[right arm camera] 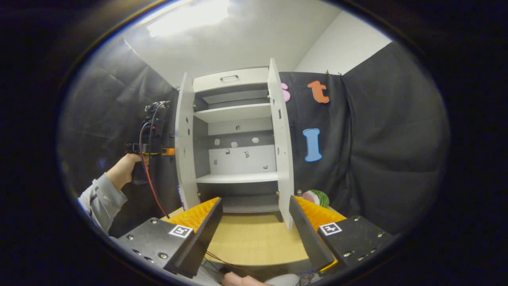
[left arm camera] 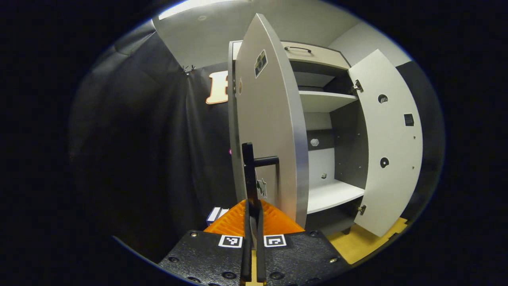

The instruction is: Open the right door of the double-door shoe cabinet with the right hand, and open the left door with the left hand.

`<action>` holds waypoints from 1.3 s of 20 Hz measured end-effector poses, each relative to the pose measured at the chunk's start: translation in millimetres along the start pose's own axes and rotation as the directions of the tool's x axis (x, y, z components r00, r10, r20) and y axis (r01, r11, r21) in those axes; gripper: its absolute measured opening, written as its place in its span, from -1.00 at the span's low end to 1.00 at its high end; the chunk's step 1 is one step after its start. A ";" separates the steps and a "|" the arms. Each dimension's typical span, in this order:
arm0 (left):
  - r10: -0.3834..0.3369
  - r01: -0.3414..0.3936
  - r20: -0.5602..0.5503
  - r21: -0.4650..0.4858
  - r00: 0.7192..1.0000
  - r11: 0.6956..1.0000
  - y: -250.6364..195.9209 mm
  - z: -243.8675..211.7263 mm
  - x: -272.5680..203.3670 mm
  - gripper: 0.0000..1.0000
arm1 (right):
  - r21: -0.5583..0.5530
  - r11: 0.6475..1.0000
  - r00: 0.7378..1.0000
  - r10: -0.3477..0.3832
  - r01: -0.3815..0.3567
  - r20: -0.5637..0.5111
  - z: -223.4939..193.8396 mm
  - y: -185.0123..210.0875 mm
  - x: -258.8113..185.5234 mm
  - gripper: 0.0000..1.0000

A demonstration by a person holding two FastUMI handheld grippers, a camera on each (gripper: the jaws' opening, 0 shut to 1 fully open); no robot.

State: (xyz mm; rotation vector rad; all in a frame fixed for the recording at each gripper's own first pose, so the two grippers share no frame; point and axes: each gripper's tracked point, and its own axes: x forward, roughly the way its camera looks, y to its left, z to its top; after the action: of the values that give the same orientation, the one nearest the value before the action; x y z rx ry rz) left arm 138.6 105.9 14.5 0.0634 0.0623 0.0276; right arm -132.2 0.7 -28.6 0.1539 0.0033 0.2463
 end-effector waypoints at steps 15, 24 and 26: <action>-0.076 0.080 0.059 -0.067 0.995 0.995 43.8 -11.6 -5.2 -0.94 | 0.005 1.000 1.000 -0.002 0.002 0.015 -7.4 13.4 0.0 0.94; 0.004 -0.004 0.005 -0.114 1.000 0.993 46.6 -40.7 -77.6 0.08 | 0.038 0.999 1.000 0.009 -0.010 0.021 -9.9 12.8 -5.1 1.00; 0.035 -0.030 0.044 -0.110 0.998 0.994 47.9 -39.7 -99.0 0.55 | 0.036 0.999 1.000 0.009 -0.010 0.014 -12.8 13.0 -3.1 1.00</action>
State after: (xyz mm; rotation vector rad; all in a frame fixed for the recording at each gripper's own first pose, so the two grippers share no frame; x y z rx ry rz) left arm 36.0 153.3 -15.9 -0.0441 0.0137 0.0619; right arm -138.6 14.3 -39.3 0.1913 -0.0066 0.2546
